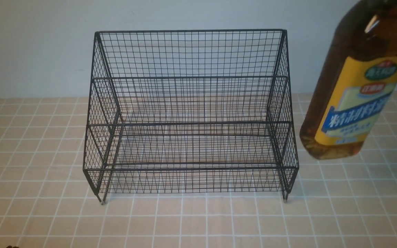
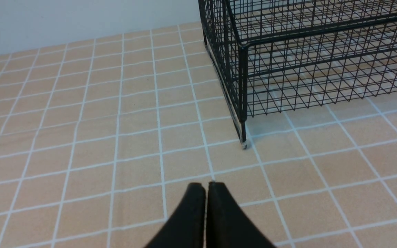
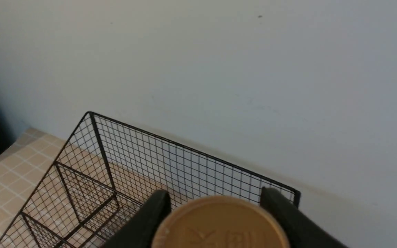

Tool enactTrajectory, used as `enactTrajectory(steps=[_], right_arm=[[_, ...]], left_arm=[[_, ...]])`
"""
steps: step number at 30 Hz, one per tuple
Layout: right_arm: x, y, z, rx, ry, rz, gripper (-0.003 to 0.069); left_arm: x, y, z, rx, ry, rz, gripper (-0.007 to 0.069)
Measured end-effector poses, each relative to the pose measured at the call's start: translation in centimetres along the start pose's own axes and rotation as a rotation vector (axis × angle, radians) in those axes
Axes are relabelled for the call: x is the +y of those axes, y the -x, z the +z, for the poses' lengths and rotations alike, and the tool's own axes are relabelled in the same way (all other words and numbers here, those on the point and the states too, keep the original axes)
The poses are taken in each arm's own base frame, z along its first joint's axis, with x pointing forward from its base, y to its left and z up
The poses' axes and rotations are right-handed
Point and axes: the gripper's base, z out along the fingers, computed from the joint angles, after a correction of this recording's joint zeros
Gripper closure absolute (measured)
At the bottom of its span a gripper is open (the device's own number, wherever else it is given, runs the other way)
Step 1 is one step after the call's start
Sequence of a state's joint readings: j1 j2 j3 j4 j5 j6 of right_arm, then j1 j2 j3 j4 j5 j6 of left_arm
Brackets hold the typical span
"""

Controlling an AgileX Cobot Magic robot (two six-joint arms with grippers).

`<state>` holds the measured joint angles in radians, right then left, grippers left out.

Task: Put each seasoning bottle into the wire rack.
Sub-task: Use the right arm to put the condiment bottle back on the shelf

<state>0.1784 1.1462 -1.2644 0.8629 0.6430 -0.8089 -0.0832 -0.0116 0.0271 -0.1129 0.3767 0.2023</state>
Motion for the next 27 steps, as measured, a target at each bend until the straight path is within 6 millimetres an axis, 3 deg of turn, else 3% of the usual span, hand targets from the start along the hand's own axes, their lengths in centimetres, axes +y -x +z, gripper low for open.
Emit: enactTrajectory(steps=[5,10,15,27], right_arm=[[2.9,0.7,2.6,-0.058,0.093,-0.008,0.0348],[4.8,0.1,5.3,-0.058,0.135,-0.003,0.0348],[5.0,-1.6,8.2,-0.002,0.129,-0.006,0.0348],[4.5,-3.0,10.1,0.039,0.095,-0.039,0.0349]], left_arm=[[0.0,0.0,0.0,0.0,0.0,0.0,0.0634],[0.0,0.0,0.0,0.0,0.0,0.0,0.0634],[0.0,0.0,0.0,0.0,0.0,0.0,0.0634],[0.0,0.0,0.0,0.0,0.0,0.0,0.0634]])
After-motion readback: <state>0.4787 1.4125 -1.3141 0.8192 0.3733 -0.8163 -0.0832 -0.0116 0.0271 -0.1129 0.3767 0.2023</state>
